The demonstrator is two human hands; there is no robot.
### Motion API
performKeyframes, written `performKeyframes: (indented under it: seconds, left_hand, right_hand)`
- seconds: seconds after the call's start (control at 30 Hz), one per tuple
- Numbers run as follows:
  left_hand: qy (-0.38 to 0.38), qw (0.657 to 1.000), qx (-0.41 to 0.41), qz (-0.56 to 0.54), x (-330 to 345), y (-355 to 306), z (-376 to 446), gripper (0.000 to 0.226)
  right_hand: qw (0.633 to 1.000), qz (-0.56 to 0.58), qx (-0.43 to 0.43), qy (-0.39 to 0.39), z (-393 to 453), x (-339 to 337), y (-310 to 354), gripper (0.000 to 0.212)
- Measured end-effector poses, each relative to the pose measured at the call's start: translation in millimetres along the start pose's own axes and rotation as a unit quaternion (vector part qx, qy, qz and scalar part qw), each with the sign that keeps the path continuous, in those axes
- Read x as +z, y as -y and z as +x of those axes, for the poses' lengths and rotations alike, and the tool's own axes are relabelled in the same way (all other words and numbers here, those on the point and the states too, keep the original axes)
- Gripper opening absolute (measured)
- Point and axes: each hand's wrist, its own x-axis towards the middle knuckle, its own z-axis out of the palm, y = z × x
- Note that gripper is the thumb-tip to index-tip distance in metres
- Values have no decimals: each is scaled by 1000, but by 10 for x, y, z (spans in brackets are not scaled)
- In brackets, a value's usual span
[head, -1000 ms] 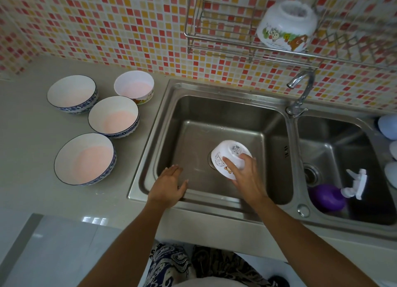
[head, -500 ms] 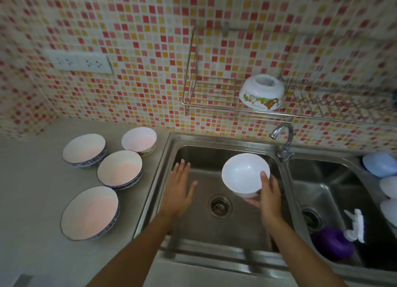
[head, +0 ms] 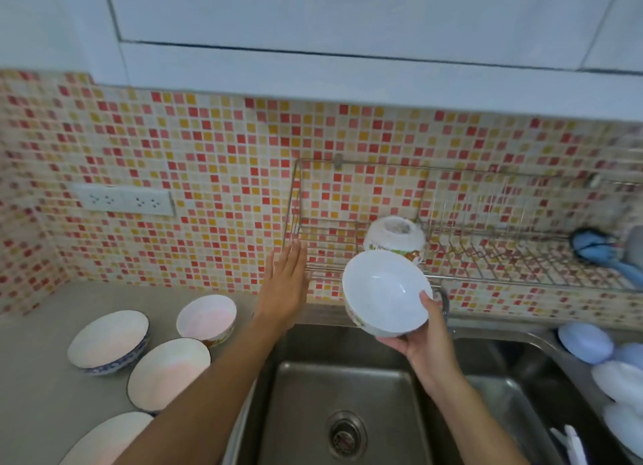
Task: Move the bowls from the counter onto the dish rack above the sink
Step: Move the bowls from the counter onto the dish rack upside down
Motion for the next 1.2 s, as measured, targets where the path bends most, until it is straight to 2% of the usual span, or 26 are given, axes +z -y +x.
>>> performKeyframes:
  seconds: [0.07,0.1,0.2,0.3,0.37,0.43,0.5,0.6,0.77,0.93,1.0,1.07,1.2]
  left_hand:
    - [2,1000,7,10,19,37,-5,57]
    - [3,1000,12,4,17,47,-12,56]
    - [12,999,27,-30,0,56,-34,57]
    - [5,999,24,-48,14,47,-51,59]
    - [9,999,19,-43,38,53,-38,59]
    - [9,999,22,-41,63,74,-28,60]
    - [10,999,27,-41,77,89,-21,59]
    - [7,999,28,-42,71,78,-26,59]
    - [7,998,28,-48,38,58,-30,61]
    - [-5,998,26,-54,25,47,-41,61]
    - [-5,998,24,-58,35,42,-41,62]
    - [-2,998,18,-60,49,39,-37,64]
    - [3,998,15,-60,34,27,-37,65]
  right_hand:
    - [1000,18,-22,10,69,174,175,30]
    - [999,25,-28,14,117,254,259,27]
    - [998,45,-38,26,306,483,490,36]
    - [998,18,-60,29,554,702,662,44]
    - [994,-62,-89,29,731,828,682,52]
    - [971,-195,-139,22,911,915,632,61]
    - [914,-344,-213,17,1084,964,541,68]
    - [789,-529,-311,26,1284,989,390,76]
    - [638,-680,-348,94,1515,967,186,85]
    - [563,-743,-333,141,1683,1021,131,92]
    - [549,-756,-321,154,1705,1050,122,90]
    - [554,-753,-316,163,1700,1070,110,88]
    - [621,-706,-286,187,1695,1037,81,86]
